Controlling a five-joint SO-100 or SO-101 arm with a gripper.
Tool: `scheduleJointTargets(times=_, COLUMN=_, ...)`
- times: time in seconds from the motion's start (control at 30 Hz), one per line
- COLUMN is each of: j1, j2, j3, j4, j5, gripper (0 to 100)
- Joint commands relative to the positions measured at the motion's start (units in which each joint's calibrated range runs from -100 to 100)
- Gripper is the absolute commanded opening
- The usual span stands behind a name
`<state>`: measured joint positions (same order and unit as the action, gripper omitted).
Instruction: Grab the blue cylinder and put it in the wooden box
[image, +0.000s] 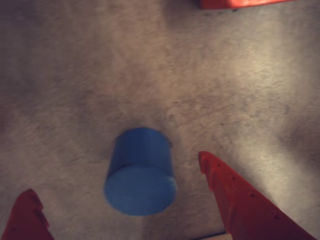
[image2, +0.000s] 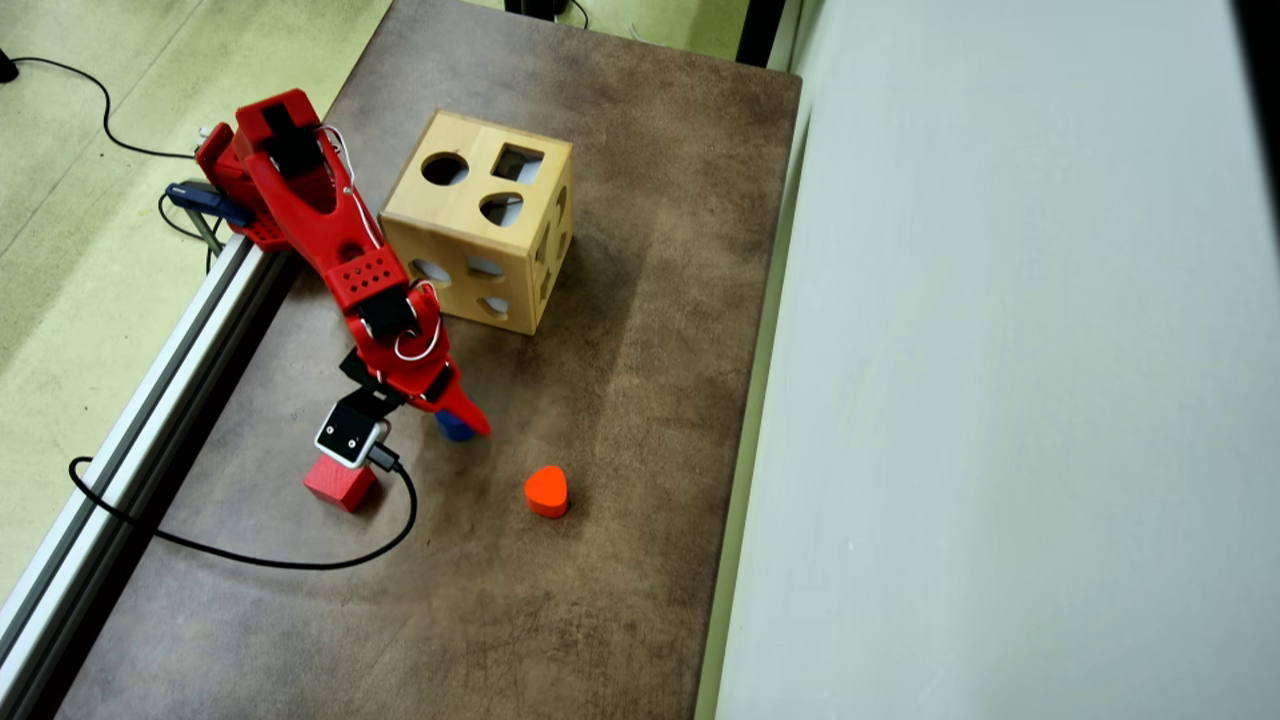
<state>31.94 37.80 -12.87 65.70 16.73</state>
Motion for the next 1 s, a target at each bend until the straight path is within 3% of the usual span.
scheduleJointTargets(times=0.0, j1=-0.7, j2=-0.7, j3=-3.0, j4=0.3, j5=-0.1, gripper=47)
scheduleJointTargets(times=0.97, j1=-2.0, j2=1.9, j3=-3.0, j4=0.3, j5=-0.1, gripper=46)
